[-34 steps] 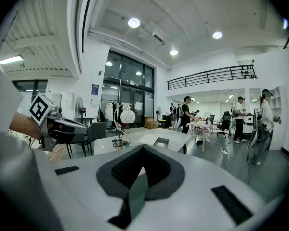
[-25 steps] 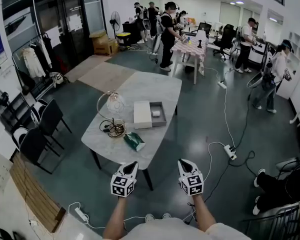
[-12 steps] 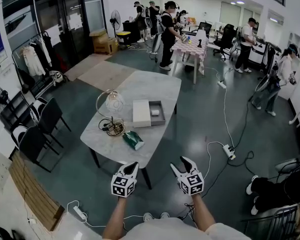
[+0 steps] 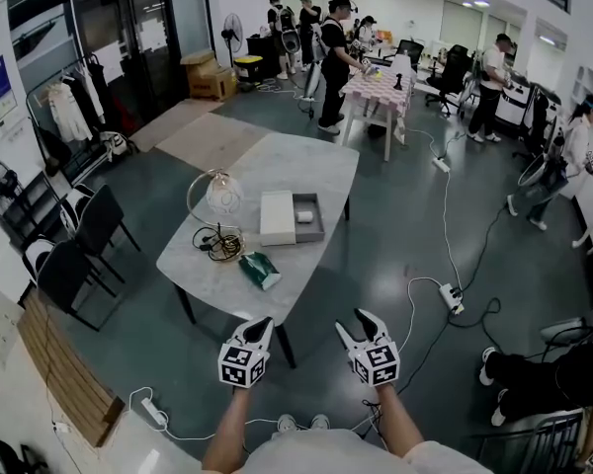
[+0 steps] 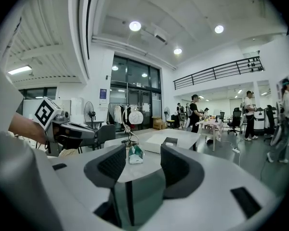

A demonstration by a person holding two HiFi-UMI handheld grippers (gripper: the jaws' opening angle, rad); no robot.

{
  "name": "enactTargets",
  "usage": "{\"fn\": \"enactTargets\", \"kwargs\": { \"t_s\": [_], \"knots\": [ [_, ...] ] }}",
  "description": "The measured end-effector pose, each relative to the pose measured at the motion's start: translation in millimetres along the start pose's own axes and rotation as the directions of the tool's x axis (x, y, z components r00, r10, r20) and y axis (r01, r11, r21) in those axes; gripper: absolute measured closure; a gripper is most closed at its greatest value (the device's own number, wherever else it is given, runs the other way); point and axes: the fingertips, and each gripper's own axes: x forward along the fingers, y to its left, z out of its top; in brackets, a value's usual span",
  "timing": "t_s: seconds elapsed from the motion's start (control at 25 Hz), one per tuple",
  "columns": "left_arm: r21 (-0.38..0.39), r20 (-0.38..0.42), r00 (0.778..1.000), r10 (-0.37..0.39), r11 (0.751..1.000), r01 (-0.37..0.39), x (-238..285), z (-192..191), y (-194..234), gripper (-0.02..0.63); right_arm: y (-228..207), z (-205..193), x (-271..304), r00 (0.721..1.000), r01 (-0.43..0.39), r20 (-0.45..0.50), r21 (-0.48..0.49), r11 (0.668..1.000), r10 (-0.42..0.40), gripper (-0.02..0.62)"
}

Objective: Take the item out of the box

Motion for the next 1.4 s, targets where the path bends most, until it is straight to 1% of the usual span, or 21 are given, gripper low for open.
{"fn": "enactTargets", "kwargs": {
  "t_s": [0.32,0.68,1.16,1.4],
  "knots": [
    [-0.008,-0.014,1.000,0.020,1.000,-0.020,1,-3,-18,0.591,-9,-4,-13,1.000,-0.021,-0.006,-0.001,1.000,0.021,0.377],
    [-0.018,-0.029,0.999,0.040,0.999,-0.041,11,-14,-17,0.591,-19,-13,-1,0.999,-0.033,-0.016,-0.011,0.999,0.032,0.377],
    [-0.016,-0.015,0.999,0.043,0.999,-0.043,48,-6,11,0.591,-40,-12,40,0.999,-0.036,-0.020,-0.024,0.999,0.036,0.377],
    [-0.026,-0.023,0.999,0.039,0.999,-0.039,68,-9,29,0.591,-48,-11,67,0.999,-0.043,-0.029,-0.028,0.999,0.042,0.377]
  ]
}}
